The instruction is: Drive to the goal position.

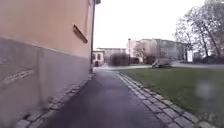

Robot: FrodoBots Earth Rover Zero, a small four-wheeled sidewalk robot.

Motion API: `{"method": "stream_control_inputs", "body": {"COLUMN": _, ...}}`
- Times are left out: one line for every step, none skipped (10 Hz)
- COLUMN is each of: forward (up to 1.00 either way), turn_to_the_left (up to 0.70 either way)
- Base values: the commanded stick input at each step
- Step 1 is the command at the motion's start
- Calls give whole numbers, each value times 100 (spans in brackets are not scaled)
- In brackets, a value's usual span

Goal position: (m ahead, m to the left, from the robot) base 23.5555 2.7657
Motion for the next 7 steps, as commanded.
{"method": "stream_control_inputs", "body": {"forward": 85, "turn_to_the_left": 0}}
{"method": "stream_control_inputs", "body": {"forward": 85, "turn_to_the_left": 0}}
{"method": "stream_control_inputs", "body": {"forward": 85, "turn_to_the_left": 0}}
{"method": "stream_control_inputs", "body": {"forward": 85, "turn_to_the_left": 0}}
{"method": "stream_control_inputs", "body": {"forward": 85, "turn_to_the_left": 0}}
{"method": "stream_control_inputs", "body": {"forward": 85, "turn_to_the_left": 0}}
{"method": "stream_control_inputs", "body": {"forward": 85, "turn_to_the_left": 0}}
